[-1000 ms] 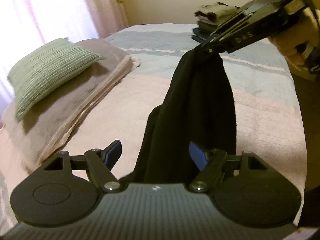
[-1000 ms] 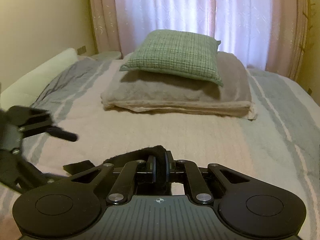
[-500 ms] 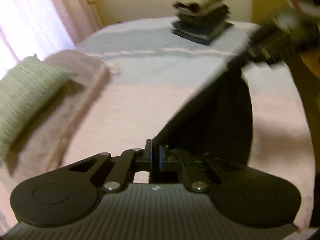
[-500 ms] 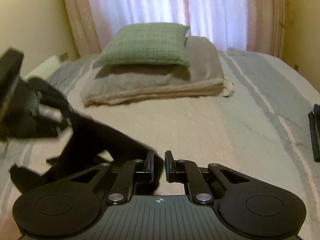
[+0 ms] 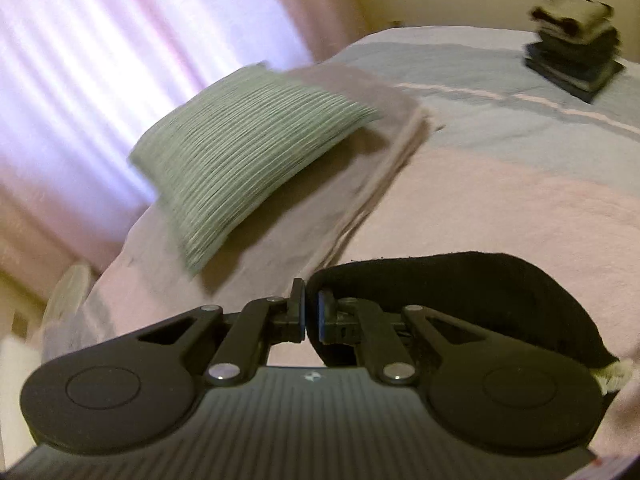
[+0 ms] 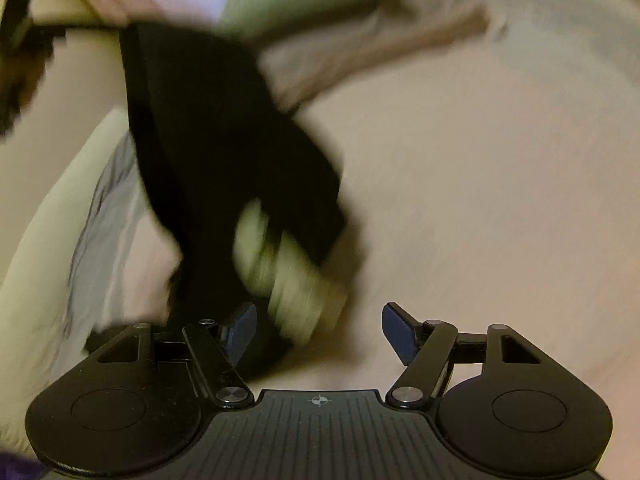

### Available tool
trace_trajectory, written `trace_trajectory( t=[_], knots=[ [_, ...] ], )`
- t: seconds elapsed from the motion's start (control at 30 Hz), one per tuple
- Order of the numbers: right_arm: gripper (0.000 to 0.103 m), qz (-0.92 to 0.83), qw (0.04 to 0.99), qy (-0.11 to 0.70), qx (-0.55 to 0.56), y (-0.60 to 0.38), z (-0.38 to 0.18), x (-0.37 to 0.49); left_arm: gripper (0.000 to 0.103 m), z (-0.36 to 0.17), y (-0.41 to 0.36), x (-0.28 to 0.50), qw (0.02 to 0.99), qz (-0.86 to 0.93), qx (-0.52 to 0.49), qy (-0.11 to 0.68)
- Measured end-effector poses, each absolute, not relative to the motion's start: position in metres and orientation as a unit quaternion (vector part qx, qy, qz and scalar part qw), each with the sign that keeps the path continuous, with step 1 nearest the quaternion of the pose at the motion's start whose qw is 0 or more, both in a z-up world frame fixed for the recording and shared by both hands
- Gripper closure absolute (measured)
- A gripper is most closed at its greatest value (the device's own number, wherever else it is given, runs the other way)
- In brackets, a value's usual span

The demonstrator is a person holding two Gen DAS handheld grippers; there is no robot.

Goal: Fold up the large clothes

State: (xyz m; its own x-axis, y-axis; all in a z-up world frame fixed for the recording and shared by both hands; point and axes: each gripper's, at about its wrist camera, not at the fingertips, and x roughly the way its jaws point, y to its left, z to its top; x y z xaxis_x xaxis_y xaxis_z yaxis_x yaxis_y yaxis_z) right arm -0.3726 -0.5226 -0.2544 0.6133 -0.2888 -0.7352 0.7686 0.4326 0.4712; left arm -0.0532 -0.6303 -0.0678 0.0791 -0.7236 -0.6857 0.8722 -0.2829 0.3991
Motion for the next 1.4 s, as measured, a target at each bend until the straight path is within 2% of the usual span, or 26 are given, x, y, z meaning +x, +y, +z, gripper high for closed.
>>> trace_trajectory(
  t=[0.3, 0.33, 0.37, 0.4, 0.43, 0.47, 0.6, 0.87, 1.0, 1.23, 1.4],
  knots=[
    [0.035, -0.324, 0.79, 0.26, 0.451, -0.498, -0.322, -0.275, 0.099, -0.049, -0.568, 0.031, 0.65, -0.627, 0.412, 0.118],
    [0.038, -0.329, 0.787, 0.257, 0.454, -0.503, -0.327, -0.27, 0.099, -0.047, -0.562, 0.039, 0.656, -0.623, 0.409, 0.118],
    [0.049, -0.329, 0.786, 0.248, 0.462, -0.506, -0.331, -0.268, 0.099, -0.047, -0.557, 0.043, 0.66, -0.619, 0.408, 0.119],
    [0.083, -0.329, 0.784, 0.247, 0.464, -0.511, -0.332, -0.267, 0.099, -0.045, -0.551, 0.05, 0.664, -0.617, 0.406, 0.12],
    [0.094, -0.331, 0.781, 0.255, 0.465, -0.516, -0.329, -0.268, 0.099, -0.042, -0.543, 0.055, 0.668, -0.614, 0.403, 0.121],
    [0.095, -0.332, 0.78, 0.254, 0.466, -0.52, -0.322, -0.273, 0.099, -0.039, -0.538, 0.061, 0.672, -0.613, 0.397, 0.122],
    [0.097, -0.334, 0.805, 0.256, 0.418, -0.533, -0.254, -0.31, 0.099, -0.015, -0.512, 0.076, 0.687, -0.613, 0.371, 0.122],
    [0.098, -0.4, 0.858, 0.219, 0.239, -0.546, -0.027, -0.394, 0.098, 0.095, -0.446, 0.085, 0.719, -0.635, 0.271, 0.08],
    [0.098, -0.414, 0.871, 0.189, 0.185, -0.527, 0.061, -0.418, 0.098, 0.145, -0.396, 0.077, 0.725, -0.649, 0.221, 0.063],
    [0.098, -0.434, 0.882, 0.147, 0.111, -0.46, 0.15, -0.456, 0.098, 0.203, -0.317, 0.053, 0.723, -0.672, 0.152, 0.037],
    [0.098, -0.452, 0.877, 0.145, 0.075, -0.467, 0.187, -0.479, 0.098, 0.227, -0.319, 0.05, 0.71, -0.691, 0.124, 0.049]
  ],
)
